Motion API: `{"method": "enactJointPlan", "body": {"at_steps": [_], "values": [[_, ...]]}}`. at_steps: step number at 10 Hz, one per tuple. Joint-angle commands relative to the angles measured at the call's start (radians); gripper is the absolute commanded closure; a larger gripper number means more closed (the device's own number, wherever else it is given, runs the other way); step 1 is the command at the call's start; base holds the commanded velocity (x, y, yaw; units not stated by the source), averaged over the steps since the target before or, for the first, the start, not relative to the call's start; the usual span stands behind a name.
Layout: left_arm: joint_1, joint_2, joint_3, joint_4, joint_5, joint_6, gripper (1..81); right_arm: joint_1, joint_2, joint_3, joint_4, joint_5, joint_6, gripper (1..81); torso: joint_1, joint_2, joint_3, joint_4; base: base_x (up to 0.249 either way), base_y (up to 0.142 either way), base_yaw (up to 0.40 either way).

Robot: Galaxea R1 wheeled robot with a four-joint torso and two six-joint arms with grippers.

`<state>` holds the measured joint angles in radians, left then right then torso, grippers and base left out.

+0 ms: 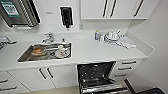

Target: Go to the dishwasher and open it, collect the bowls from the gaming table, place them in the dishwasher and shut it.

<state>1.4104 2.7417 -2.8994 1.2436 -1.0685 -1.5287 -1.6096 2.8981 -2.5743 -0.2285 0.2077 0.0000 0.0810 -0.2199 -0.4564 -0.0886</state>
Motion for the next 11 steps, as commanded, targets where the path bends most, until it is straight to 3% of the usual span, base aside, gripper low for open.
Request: {"method": "enactJointPlan", "body": {"at_steps": [1,2,4,5,6,7,8,9,10,11], "values": [[-0.052,0.144,-0.382,0.037,-0.024,-0.047,81.1,-0.007,-0.015,0.005,0.001,-0.065,0.002,81.1,0.000,0.000,0.000,0.000,0.000,0.000,0.000],[-0.063,0.175,-0.417,0.039,-0.044,-0.062,81.1,-0.007,-0.014,0.005,0.003,-0.067,0.002,81.1,0.000,0.000,0.000,0.000,0.000,0.000,0.000],[-0.084,0.158,-0.417,0.048,-0.116,-0.120,81.1,-0.007,-0.014,0.002,0.009,-0.067,0.002,81.1,0.000,0.000,0.000,0.000,0.000,0.000,0.000],[-0.092,0.156,-0.417,0.050,-0.114,-0.120,81.1,-0.007,-0.014,0.002,0.009,-0.067,0.002,81.1,0.000,0.000,0.000,0.000,0.000,0.000,0.000],[-0.095,0.153,-0.417,0.056,-0.128,-0.141,81.1,-0.007,-0.014,0.003,0.009,-0.067,0.002,81.1,0.000,0.000,0.000,0.000,0.000,0.000,0.000],[-0.090,0.132,-0.417,0.066,-0.242,-0.245,81.1,-0.007,-0.014,0.002,0.009,-0.067,0.002,81.1,0.000,0.000,0.000,0.000,0.000,0.000,0.000],[-0.092,0.110,-0.417,0.053,-0.428,-0.336,81.1,-0.004,-0.012,0.003,0.009,-0.070,0.002,81.1,0.000,0.000,0.000,0.000,0.000,0.000,0.000],[-0.092,0.100,-0.417,0.025,-0.458,-0.378,81.1,-0.004,-0.012,0.005,0.009,-0.070,0.002,81.1,0.000,0.000,0.000,0.000,0.000,0.000,0.000],[-0.086,0.084,-0.417,0.020,-0.499,-0.396,81.1,-0.002,-0.012,0.003,0.009,-0.070,0.002,81.1,0.001,0.000,0.000,0.000,0.000,0.000,0.000],[-0.084,0.060,-0.401,0.002,-0.589,-0.427,81.1,0.001,-0.012,0.005,0.009,-0.071,0.000,81.1,0.001,0.000,0.000,0.000,0.000,0.000,0.000]]}}
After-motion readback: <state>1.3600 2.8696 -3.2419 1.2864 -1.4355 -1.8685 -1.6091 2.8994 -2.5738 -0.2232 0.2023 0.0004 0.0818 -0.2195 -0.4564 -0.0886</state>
